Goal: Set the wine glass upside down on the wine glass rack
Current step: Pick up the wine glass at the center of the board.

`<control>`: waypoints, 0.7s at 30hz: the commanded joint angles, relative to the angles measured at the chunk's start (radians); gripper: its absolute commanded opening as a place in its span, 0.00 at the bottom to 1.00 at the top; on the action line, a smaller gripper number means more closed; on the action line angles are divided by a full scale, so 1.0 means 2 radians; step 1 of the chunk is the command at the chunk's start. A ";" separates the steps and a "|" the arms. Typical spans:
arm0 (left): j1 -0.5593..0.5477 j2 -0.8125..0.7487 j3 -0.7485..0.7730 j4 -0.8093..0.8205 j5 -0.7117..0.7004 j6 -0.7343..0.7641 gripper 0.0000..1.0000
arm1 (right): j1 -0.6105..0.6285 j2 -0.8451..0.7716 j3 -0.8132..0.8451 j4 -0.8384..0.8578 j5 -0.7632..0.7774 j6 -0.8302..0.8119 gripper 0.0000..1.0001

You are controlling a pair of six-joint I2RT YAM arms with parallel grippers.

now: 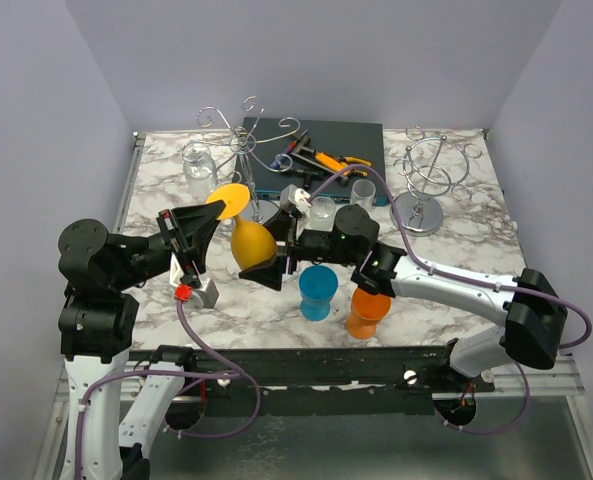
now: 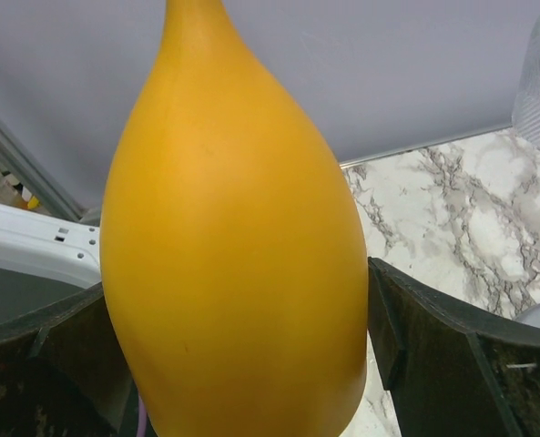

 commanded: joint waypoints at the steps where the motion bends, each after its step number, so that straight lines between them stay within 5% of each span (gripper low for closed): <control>1: 0.001 0.000 0.008 0.009 0.040 0.011 0.03 | 0.003 -0.004 -0.010 0.046 0.022 -0.011 0.96; 4: 0.001 -0.002 0.002 0.009 0.047 0.009 0.08 | 0.003 -0.010 -0.014 0.054 0.028 -0.012 0.89; 10: 0.001 -0.002 -0.006 0.008 0.050 0.010 0.62 | 0.003 -0.005 -0.022 0.070 0.047 -0.005 0.80; 21: 0.001 0.006 -0.002 0.008 0.022 0.030 0.93 | 0.001 0.037 -0.037 0.148 0.128 -0.013 0.77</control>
